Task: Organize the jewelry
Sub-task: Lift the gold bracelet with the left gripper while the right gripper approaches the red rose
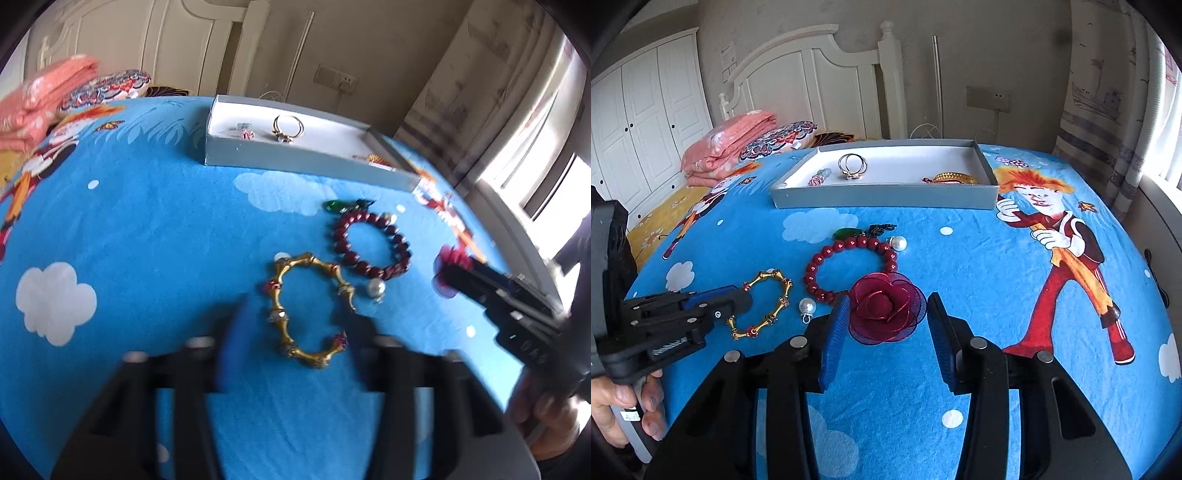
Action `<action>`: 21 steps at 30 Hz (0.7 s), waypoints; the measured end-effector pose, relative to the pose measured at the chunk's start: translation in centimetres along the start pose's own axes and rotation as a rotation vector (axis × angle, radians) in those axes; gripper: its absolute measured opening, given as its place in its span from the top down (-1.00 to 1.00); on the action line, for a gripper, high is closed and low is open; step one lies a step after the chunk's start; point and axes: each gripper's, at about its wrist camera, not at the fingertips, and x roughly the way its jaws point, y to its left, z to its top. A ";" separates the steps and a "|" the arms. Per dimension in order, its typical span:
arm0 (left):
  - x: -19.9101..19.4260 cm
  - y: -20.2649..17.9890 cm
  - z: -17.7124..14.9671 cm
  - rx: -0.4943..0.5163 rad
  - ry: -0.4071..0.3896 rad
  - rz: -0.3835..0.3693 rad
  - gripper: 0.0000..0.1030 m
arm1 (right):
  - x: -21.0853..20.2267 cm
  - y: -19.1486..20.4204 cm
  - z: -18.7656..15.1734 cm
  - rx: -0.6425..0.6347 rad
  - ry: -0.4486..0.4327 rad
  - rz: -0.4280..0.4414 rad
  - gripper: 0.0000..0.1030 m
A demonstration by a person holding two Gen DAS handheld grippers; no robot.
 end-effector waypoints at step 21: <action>0.3 -2.8 -0.4 0.240 -0.002 0.146 1.00 | -0.7 -0.4 -0.1 0.015 -0.027 -0.004 0.19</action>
